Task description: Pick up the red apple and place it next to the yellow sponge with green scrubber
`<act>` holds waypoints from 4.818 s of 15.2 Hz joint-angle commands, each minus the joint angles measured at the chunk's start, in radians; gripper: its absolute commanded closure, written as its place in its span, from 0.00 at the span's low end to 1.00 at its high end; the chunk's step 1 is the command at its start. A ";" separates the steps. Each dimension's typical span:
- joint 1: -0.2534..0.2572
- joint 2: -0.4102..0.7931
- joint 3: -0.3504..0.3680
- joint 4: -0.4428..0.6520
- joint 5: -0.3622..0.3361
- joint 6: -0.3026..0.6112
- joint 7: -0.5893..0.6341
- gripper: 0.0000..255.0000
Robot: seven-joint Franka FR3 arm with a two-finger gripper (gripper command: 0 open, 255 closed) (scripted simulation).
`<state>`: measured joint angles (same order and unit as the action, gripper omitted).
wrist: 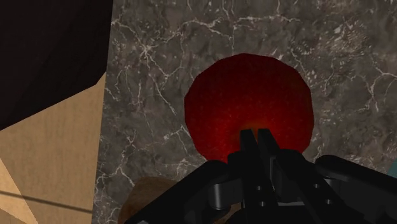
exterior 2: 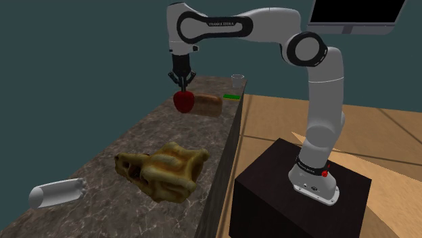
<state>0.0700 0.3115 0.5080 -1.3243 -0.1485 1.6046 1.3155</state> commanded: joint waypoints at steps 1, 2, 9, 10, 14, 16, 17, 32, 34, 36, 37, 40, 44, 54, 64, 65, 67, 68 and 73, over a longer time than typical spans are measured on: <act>0.006 0.008 0.000 0.038 -0.004 -0.030 0.001 1.00; 0.006 0.009 0.000 0.040 -0.004 -0.032 0.001 1.00; -0.125 -0.070 -0.048 -0.056 0.044 -0.001 -0.165 1.00; -0.142 -0.077 -0.056 -0.064 0.049 0.001 -0.189 1.00; -0.203 -0.091 -0.089 -0.078 0.062 0.005 -0.281 1.00; -0.231 -0.091 -0.105 -0.076 0.066 0.004 -0.325 1.00; -0.245 -0.090 -0.113 -0.073 0.067 0.004 -0.348 1.00; -0.416 0.076 -0.224 0.173 0.047 -0.076 -0.649 1.00; -0.433 0.123 -0.237 0.246 0.040 -0.101 -0.685 1.00; -0.448 0.180 -0.248 0.337 0.031 -0.135 -0.721 1.00; -0.453 0.214 -0.255 0.392 0.026 -0.156 -0.740 1.00; -0.452 0.390 -0.278 0.693 0.002 -0.278 -0.803 1.00; -0.485 0.300 -0.269 0.477 0.017 -0.155 -0.796 1.00; -0.517 0.223 -0.265 0.212 0.031 0.032 -0.791 1.00; -0.531 0.206 -0.266 0.050 0.032 0.177 -0.787 1.00; -0.532 0.206 -0.266 0.036 0.032 0.190 -0.786 1.00; -0.533 0.208 -0.267 0.011 0.031 0.217 -0.785 1.00; -0.534 0.209 -0.267 0.000 0.031 0.229 -0.785 1.00; -0.536 0.218 -0.269 -0.056 0.027 0.294 -0.782 1.00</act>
<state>-0.4658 0.5245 0.2396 -1.3727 -0.1198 1.8850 0.5337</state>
